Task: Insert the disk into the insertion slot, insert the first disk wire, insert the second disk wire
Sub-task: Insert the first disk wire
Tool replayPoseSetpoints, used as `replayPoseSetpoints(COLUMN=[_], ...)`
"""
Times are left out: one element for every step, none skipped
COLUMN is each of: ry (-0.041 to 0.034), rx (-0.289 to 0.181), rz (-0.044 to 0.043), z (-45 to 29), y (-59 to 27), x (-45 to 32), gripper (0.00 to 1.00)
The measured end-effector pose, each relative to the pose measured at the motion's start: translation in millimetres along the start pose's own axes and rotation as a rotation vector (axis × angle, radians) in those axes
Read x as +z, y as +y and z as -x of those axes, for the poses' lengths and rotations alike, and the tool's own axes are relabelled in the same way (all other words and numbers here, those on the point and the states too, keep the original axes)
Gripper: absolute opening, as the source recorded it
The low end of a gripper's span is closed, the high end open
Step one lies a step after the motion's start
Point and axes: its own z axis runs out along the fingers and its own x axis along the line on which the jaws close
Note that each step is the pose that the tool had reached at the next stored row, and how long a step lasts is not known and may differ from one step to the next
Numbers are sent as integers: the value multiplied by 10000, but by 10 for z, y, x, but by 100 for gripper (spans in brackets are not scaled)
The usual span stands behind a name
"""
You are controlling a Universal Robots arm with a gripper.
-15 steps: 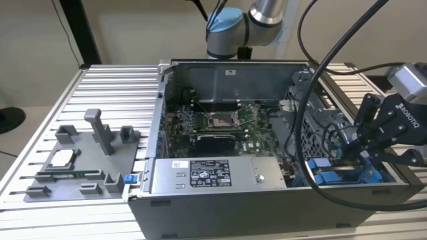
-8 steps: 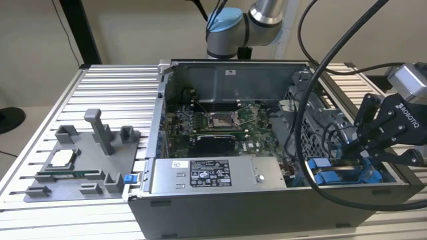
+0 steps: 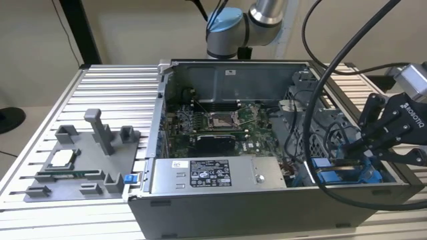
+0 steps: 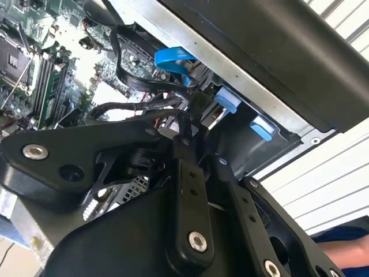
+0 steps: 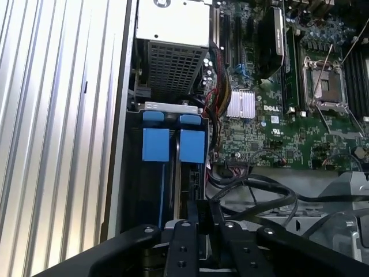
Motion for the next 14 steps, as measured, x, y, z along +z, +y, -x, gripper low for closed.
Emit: replayPoseSetpoints(ry=[-21, -55, -92, -125, -152, -157, -158, -159, -160, -163, -181, -214, -249, -280], rx=[75, 183, 311, 433, 525, 544, 546, 549, 549, 561, 625, 740, 864, 974], rz=[-13, -33, -56, -78, -94, -97, -98, -98, -99, -102, -112, -133, -155, -175], z=[0, -1, -2, -2, -2, -2, -2, -2, -2, -3, -4, -5, -6, -5], y=[-1, -3, -4, -5, -6, -6, -6, -5, -6, -7, -8, -9, -11, -12], x=[2, 6, 9, 11, 12, 12, 13, 13, 14, 17, 22, 27, 31, 33], gripper=[0, 0, 0, 0, 0, 0, 0, 0, 0, 0, 0, 0, 0, 0])
